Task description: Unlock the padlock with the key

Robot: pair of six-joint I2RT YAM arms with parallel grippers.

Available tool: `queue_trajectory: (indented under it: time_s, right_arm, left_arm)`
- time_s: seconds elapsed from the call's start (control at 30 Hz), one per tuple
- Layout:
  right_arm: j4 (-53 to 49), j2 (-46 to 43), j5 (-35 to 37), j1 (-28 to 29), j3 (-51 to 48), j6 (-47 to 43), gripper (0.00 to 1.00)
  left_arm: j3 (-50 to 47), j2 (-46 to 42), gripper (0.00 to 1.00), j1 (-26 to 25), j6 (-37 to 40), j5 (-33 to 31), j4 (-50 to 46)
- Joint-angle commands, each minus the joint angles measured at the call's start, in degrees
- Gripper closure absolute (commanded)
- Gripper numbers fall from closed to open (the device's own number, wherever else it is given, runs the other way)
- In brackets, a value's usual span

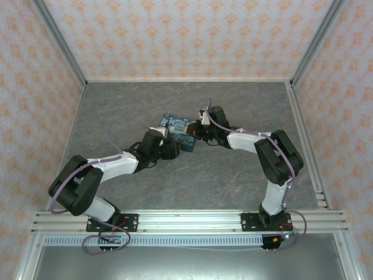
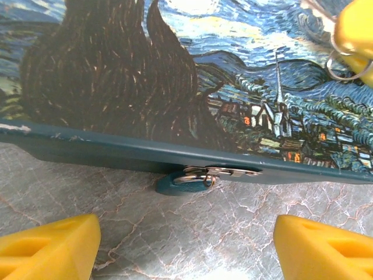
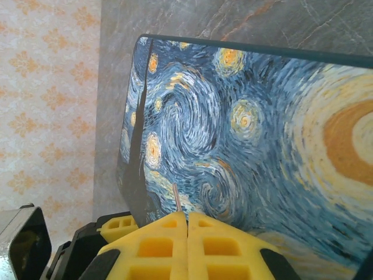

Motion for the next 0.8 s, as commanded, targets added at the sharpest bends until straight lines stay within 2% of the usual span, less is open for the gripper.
queue_trajectory:
  time_s: [0.0, 0.17, 0.4, 0.77]
  right_arm:
    - [-2.47, 0.56, 1.67, -0.16, 1.99, -2.37, 1.0]
    - [-4.33, 1.27, 3.06, -0.14, -0.12, -1.99, 1.0]
    - [-0.27, 1.47, 3.09, -0.14, -5.2, 1.69, 1.0]
    - [0.38, 0.79, 2.54, -0.14, -6.2, 1.07, 1.0]
  left_arm:
    - [0.73, 0.79, 0.21, 0.54, 0.16, 0.38, 2.0]
    - [0.6, 1.89, 0.21, 0.5, 0.4, 0.32, 4.14]
    - [1.32, 4.81, 0.21, 0.49, 0.68, 0.21, 6.62]
    - [0.9, 8.39, 0.29, 0.62, 2.44, -0.98, 12.07]
